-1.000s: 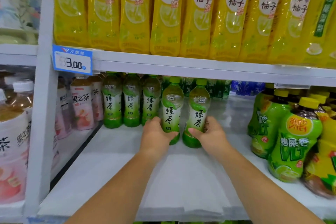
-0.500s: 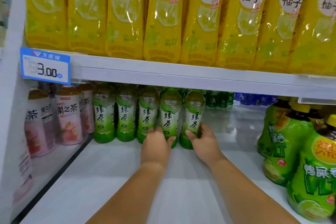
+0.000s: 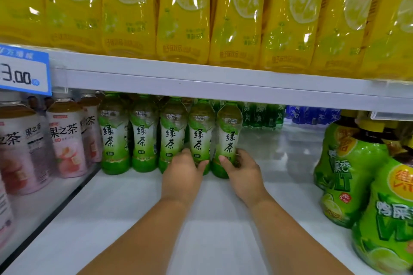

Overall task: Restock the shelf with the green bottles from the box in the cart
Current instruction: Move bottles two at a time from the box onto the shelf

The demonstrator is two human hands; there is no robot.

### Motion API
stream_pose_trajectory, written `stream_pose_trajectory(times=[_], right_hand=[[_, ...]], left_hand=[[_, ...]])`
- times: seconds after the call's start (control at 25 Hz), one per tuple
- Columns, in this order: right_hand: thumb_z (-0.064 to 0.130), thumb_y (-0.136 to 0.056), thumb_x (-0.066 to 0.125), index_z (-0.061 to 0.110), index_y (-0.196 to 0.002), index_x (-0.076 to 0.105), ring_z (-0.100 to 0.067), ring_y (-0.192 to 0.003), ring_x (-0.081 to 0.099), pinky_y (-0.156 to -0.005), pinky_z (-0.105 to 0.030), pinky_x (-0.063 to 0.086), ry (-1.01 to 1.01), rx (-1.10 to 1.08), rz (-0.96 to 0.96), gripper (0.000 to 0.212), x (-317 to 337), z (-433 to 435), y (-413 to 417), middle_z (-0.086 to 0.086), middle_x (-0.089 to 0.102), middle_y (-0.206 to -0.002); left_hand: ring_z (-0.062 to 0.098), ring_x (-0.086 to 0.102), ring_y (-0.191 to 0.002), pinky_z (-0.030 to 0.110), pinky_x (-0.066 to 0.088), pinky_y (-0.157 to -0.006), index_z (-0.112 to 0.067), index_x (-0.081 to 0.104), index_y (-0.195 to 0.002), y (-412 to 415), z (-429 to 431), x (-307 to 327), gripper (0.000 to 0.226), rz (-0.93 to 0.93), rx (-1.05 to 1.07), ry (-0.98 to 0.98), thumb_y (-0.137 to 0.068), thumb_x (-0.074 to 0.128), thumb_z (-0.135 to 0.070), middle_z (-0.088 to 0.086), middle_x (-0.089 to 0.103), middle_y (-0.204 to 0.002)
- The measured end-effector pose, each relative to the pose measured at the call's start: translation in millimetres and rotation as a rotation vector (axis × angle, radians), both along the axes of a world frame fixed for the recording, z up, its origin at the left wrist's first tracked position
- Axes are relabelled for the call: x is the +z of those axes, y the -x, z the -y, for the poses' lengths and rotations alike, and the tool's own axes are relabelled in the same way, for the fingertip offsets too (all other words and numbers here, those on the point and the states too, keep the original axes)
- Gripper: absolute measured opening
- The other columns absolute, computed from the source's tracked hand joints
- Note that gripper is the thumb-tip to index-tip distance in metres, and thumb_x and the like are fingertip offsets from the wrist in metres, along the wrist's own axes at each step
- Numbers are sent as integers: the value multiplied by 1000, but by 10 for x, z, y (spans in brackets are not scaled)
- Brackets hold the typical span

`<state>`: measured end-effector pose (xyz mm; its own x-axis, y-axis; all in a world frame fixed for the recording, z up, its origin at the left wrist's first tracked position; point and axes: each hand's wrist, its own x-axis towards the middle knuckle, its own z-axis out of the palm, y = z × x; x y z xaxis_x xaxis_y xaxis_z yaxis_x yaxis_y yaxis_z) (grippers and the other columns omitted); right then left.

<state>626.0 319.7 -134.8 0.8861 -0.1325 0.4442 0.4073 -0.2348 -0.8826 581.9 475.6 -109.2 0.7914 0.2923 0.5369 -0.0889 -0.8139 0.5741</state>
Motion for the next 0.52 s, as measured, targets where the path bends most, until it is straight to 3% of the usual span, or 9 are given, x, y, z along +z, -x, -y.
stream_pose_trajectory(times=[0.16, 0.28, 0.52], right_hand=[[40, -78, 78, 47, -91, 71, -4, -85, 71, -76, -25, 57, -18, 30, 17, 16, 12, 5, 22, 16, 76, -89], [40, -78, 79, 42, -91, 72, -3, -85, 71, -77, -25, 58, -39, 11, -3, 15, 26, 14, 22, 14, 76, -90], [36, -86, 75, 35, -93, 66, -10, -88, 71, -80, -28, 57, 11, -38, -89, 11, 110, -6, 142, 11, 72, -92]], left_hand=[[25, 65, -90, 33, 51, -70, -17, 61, -99, -4, -6, -18, 40, 5, 22, 4, -84, 71, -52, 3, 68, -96], [25, 64, -96, 34, 51, -73, -15, 59, -109, 35, 4, -5, 43, 2, 21, -29, -87, 67, -51, 4, 65, -104], [31, 59, -109, 39, 48, -81, -9, 54, -121, 198, 7, 16, 41, -160, 21, -94, -101, 42, -43, 12, 54, -125]])
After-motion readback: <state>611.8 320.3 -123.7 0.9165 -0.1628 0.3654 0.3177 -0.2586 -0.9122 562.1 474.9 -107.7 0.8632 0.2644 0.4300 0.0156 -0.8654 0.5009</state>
